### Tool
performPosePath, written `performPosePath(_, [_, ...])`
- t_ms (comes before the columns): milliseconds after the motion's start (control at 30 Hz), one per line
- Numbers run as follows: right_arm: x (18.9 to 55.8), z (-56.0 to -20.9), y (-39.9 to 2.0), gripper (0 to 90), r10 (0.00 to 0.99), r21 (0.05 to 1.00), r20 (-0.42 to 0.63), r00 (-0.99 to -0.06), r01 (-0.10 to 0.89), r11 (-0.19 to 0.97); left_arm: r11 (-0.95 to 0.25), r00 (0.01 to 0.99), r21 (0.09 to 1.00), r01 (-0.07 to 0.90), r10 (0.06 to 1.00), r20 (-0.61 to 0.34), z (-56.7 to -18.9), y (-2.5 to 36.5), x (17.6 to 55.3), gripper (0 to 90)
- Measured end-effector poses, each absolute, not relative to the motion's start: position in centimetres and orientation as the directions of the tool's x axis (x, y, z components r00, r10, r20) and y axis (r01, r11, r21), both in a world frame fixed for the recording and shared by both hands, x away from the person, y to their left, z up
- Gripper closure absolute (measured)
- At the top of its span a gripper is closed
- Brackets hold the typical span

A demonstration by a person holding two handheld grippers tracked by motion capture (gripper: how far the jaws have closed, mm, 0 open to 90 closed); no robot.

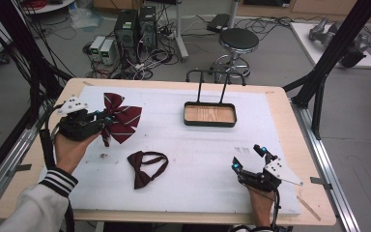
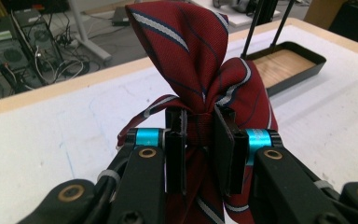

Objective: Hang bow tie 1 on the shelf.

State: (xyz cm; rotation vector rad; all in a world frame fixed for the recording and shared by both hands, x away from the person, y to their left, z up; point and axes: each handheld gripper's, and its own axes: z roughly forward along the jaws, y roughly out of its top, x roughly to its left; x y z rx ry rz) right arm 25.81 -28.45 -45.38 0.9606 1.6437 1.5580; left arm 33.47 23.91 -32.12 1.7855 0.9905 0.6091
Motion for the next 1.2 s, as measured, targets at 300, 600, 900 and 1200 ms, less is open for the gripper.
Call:
performPosePath(300, [25.8, -45.4, -28.5, 9.4, 0.862, 0.998, 0.02, -0.506, 0.065, 0.015, -0.208, 0.58, 0.928, 0.307, 0.814, -0.009, -31.2, 22.0, 34.5, 75.4])
performPosePath(600, [25.8, -45.4, -28.5, 9.4, 0.862, 0.998, 0.021, -0.506, 0.065, 0.015, -0.206, 0.643, 0.931, 0.301, 0.765, -0.039, -30.5, 20.5, 35.8, 75.6])
performPosePath(900, [25.8, -45.4, -28.5, 9.4, 0.863, 0.998, 0.023, -0.505, 0.067, 0.012, -0.2, 0.651, 0.942, 0.27, 0.759, -0.025, -29.5, 18.5, 37.2, 76.0])
performPosePath(1200, [25.8, -45.4, -28.5, 9.4, 0.863, 0.998, 0.023, -0.506, 0.066, 0.012, -0.18, 0.671, 0.951, 0.25, 0.741, -0.036, -29.1, 16.3, 38.4, 76.0])
